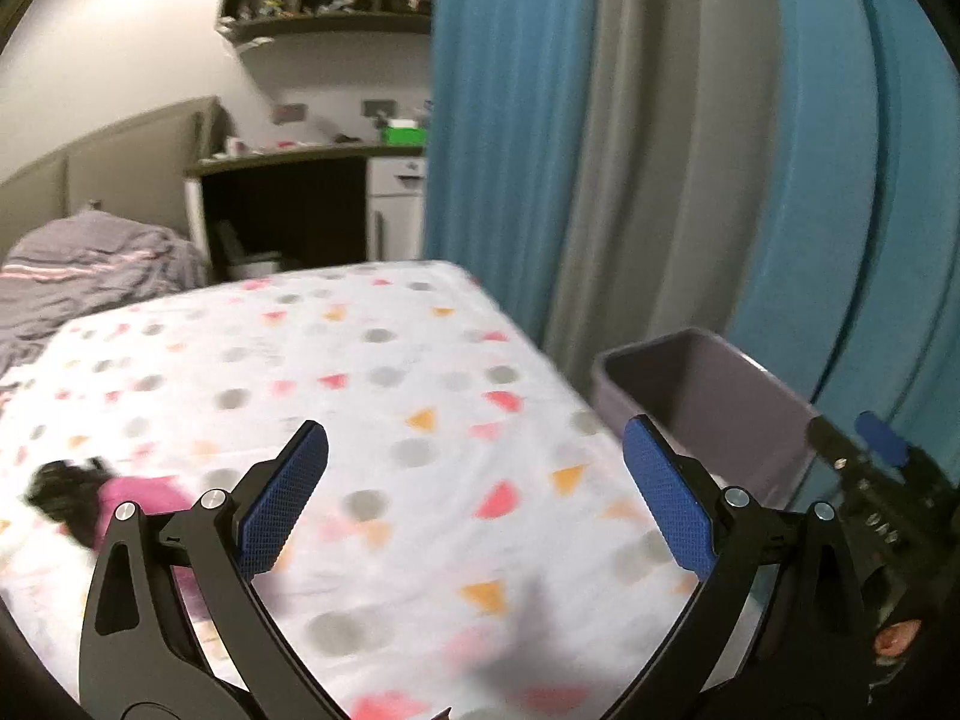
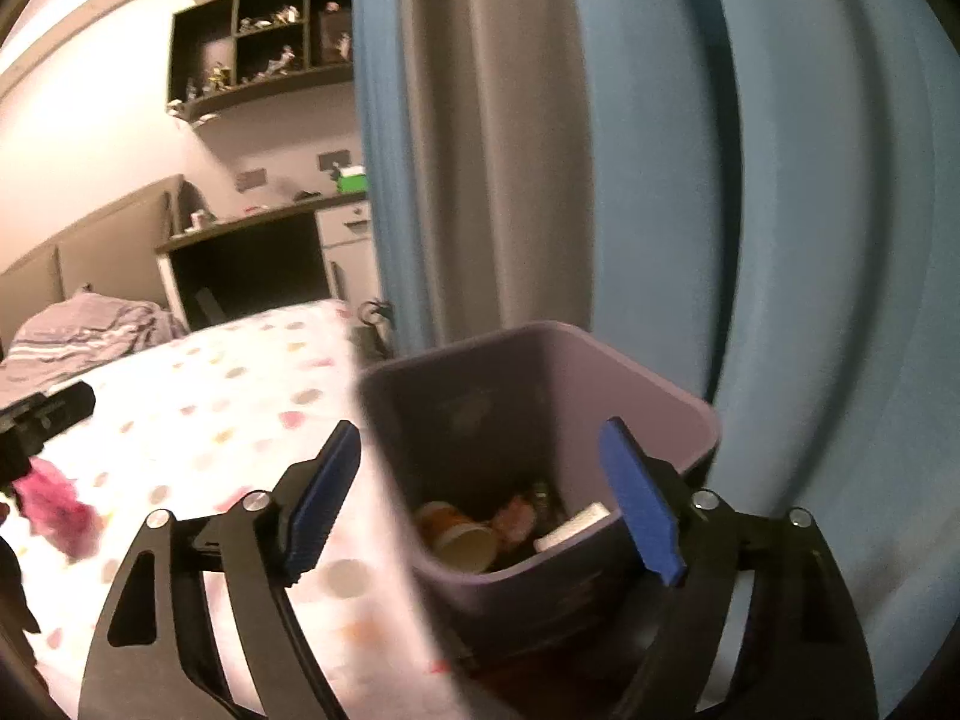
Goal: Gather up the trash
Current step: 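Move both tools back from the bin to the black and pink bags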
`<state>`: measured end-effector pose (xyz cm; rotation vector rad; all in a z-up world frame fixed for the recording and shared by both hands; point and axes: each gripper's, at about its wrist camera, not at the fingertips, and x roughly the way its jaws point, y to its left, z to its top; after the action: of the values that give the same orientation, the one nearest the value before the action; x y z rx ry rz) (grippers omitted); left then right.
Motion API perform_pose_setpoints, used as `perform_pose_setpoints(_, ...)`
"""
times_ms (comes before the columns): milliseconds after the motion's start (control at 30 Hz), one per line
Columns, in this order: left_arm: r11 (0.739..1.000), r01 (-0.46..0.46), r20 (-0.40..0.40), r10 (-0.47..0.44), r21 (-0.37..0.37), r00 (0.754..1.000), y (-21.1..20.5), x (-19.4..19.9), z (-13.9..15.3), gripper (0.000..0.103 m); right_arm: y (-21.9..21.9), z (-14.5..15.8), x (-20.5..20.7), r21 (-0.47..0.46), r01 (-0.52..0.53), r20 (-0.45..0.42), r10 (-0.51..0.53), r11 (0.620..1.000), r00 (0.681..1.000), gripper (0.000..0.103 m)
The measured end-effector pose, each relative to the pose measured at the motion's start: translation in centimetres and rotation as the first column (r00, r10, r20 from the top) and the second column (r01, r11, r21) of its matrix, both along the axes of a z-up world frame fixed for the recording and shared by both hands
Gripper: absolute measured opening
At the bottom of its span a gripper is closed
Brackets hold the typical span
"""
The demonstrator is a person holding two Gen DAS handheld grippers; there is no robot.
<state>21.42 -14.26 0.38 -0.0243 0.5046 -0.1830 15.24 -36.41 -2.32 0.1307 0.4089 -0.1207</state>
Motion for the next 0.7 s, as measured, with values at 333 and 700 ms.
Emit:
perform_pose_setpoints(333, 0.973, -0.232, 0.017, 0.232, 0.010, 0.973, 12.4, -5.4, -0.4, 0.097, 11.0, 1.6, -1.3, -0.004, -0.223, 0.047, 0.223, 0.975, 0.974, 0.084)
perform_pose_setpoints(700, 0.919, -0.395, -0.013, 0.395, -0.006, 0.919, 22.1, -8.2, -1.7, 0.097, 22.1, 0.7, -0.7, -0.036, -0.422, -0.004, 0.422, 0.906, 0.907, 0.084)
